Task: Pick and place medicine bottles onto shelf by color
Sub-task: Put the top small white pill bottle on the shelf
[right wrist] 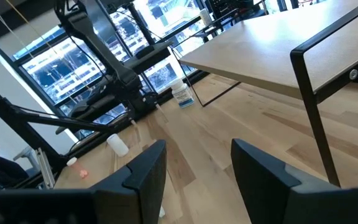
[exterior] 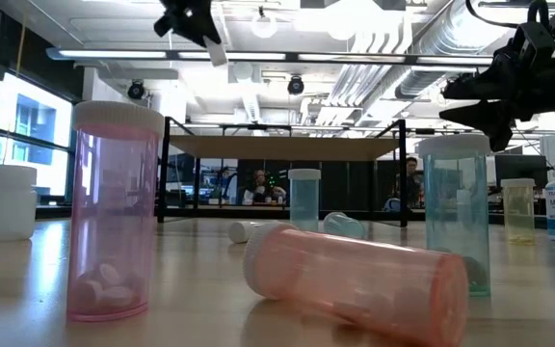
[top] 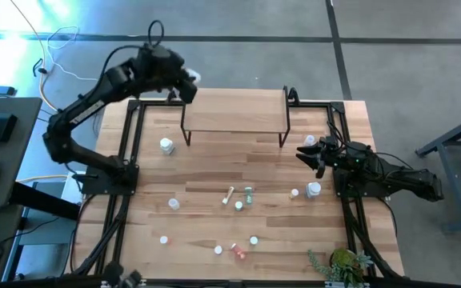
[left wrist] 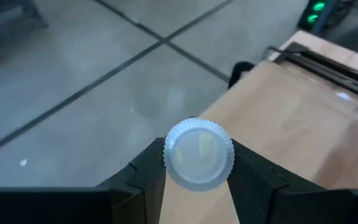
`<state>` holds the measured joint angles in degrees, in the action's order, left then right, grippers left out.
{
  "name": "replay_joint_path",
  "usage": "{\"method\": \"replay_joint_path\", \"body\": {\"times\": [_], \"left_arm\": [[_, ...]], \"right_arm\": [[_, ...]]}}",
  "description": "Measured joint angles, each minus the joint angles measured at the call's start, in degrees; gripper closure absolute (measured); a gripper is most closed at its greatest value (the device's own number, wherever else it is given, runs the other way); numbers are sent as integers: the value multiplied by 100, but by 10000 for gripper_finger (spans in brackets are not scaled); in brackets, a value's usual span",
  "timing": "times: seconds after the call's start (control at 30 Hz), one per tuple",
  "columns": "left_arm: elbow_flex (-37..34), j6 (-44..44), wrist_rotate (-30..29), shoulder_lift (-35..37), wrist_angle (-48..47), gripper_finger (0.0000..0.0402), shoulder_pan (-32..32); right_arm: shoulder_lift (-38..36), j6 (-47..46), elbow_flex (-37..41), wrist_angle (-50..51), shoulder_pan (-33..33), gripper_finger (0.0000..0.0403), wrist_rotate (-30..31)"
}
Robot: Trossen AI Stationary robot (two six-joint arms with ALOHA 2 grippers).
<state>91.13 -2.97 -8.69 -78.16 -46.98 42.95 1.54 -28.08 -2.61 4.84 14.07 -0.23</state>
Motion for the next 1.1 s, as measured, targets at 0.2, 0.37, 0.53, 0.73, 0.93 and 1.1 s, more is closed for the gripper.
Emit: {"method": "replay_joint_path", "body": {"times": [0.2, 0.37, 0.53, 0.73, 0.93, 1.1], "left_arm": [[342, -268, 516, -670, -277, 268, 411], [357, -183, 739, -1190, -555, 268, 573], [357, 161, 804, -1669, -1091, 268, 592], [357, 363, 807, -1992, -1368, 268, 589], [358, 199, 731, -2014, -1337, 268, 567], [358, 106, 333, -2014, -1267, 268, 565]], "right_arm": [[-1, 0, -1, 2, 0, 231, 1], [-2, 0, -2, 0, 2, 231, 0], [-1, 0, -1, 0, 2, 231, 2], [-2, 0, 0, 2, 1, 231, 1], [-1, 0, -1, 1, 2, 231, 1], [0, 0, -1, 0, 1, 231, 2]]}}
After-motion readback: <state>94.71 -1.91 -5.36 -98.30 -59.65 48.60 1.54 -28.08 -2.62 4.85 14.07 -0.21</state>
